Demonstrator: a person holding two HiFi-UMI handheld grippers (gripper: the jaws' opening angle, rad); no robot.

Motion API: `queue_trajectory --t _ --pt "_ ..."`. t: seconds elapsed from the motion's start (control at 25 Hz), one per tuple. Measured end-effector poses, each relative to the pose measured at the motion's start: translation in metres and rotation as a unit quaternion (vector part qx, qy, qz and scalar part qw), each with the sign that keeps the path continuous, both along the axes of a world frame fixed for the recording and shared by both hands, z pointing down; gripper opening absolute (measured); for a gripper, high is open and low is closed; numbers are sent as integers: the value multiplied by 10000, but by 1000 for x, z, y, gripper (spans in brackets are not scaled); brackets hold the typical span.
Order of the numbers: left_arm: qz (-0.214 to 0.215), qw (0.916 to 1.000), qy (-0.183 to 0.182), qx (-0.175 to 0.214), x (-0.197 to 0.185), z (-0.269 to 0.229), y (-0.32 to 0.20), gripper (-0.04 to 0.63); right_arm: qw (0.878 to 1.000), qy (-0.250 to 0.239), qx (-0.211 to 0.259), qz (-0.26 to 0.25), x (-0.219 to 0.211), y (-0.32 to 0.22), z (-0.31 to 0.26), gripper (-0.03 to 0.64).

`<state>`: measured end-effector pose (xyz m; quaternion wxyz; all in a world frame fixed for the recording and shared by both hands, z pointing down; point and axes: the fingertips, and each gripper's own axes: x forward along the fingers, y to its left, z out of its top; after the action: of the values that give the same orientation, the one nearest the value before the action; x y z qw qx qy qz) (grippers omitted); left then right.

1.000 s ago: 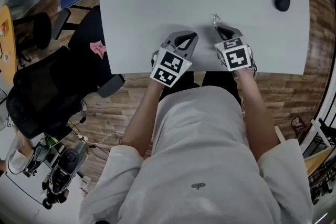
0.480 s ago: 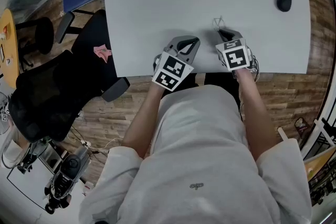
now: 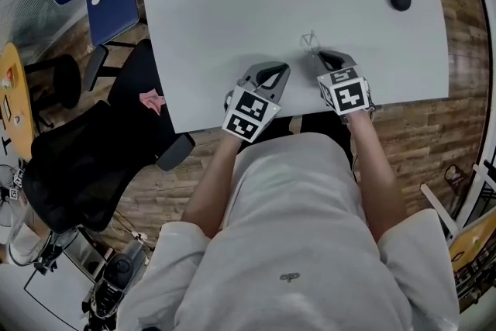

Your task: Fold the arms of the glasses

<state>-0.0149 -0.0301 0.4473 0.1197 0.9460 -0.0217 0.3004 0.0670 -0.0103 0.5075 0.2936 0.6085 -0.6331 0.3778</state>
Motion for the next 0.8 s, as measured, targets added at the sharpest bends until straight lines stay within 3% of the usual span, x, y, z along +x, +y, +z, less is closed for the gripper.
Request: queue_trajectory --t 0.44,0.8 --pt "251 9989 346 197 26 -31 -12 20 9969 183 612 465 18 15 -56 8" --pt "185 9966 685 412 40 -71 -22 20 9888 427 1204 766 42 29 -110 8"
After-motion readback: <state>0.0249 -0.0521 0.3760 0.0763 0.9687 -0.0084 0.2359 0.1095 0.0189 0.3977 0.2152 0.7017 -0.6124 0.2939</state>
